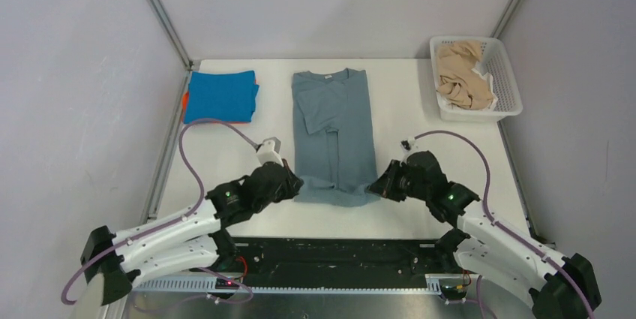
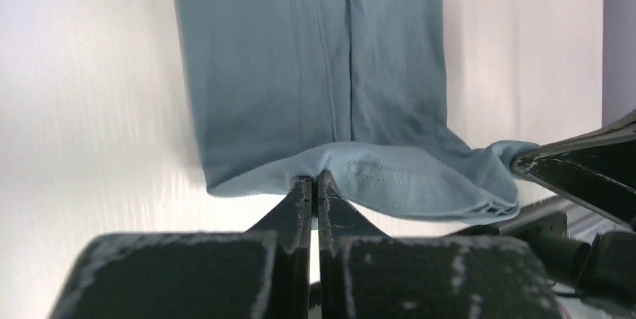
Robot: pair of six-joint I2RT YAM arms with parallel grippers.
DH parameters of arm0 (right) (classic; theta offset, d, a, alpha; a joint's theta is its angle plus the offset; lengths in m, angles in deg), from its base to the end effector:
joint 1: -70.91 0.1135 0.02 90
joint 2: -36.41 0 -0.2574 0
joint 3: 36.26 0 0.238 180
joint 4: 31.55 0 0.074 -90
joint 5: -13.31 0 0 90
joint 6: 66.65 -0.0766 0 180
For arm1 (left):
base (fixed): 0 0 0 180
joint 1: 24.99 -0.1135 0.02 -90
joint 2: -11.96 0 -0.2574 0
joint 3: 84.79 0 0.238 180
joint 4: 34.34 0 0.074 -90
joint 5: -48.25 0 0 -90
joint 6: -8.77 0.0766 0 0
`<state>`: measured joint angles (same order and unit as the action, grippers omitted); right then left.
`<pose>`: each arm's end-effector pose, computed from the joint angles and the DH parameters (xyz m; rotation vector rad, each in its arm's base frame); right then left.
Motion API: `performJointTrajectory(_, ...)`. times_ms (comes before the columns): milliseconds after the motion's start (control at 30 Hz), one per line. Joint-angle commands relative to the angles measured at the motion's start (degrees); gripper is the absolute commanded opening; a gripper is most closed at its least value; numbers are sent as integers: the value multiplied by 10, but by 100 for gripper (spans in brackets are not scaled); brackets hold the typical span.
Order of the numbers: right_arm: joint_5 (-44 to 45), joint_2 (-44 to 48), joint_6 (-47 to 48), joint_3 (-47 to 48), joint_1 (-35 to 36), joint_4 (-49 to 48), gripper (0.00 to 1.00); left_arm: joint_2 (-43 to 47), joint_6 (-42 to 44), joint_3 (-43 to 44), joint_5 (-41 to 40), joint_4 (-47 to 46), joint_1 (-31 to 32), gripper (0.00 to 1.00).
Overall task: Fold and stack the t-shirts
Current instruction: Fold the folded rectangular tshirt in 1/3 of the way
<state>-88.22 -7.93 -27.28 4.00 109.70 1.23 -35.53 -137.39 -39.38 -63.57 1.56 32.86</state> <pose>0.1405 0.1326 0.1871 0.1280 2.4187 1.0246 0.1296 -0.1527 0.2053 -0.1789 2.2594 -0.6866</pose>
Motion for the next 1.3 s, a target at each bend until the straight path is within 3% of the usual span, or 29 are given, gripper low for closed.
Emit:
performJointTrajectory(0, -8, -39, 31, 59, -45, -101, 1, -37, 82, 62, 30, -48, -63, 0)
performJointTrajectory(367, -54, -226, 93, 174, -143, -167, 1, -186, 152, 152, 114, -79, -215, 0)
performJointTrajectory(567, -63, -305, 105, 211, -176, -201, 2, -282, 180, 205, 164, -81, -260, 0)
performJointTrajectory(933, -92, -438, 105, 251, -221, -249, 4, -419, 196, 271, 180, -82, -309, 0)
performJointTrajectory(1067, -89, -477, 106, 270, -229, -254, 6, -465, 192, 294, 200, -82, -321, 4)
performJointTrajectory(1167, -75, -498, 108, 287, -234, -247, 18, -486, 184, 311, 192, -80, -328, 16)
performJointTrajectory(1200, -60, -505, 106, 296, -235, -243, 23, -488, 183, 317, 189, -80, -332, 29)
performJointTrajectory(1233, -45, -508, 101, 306, -235, -236, 43, -489, 186, 328, 186, -81, -336, 49)
performJointTrajectory(1267, -40, -507, 99, 312, -235, -231, 66, -487, 189, 333, 186, -81, -338, 58)
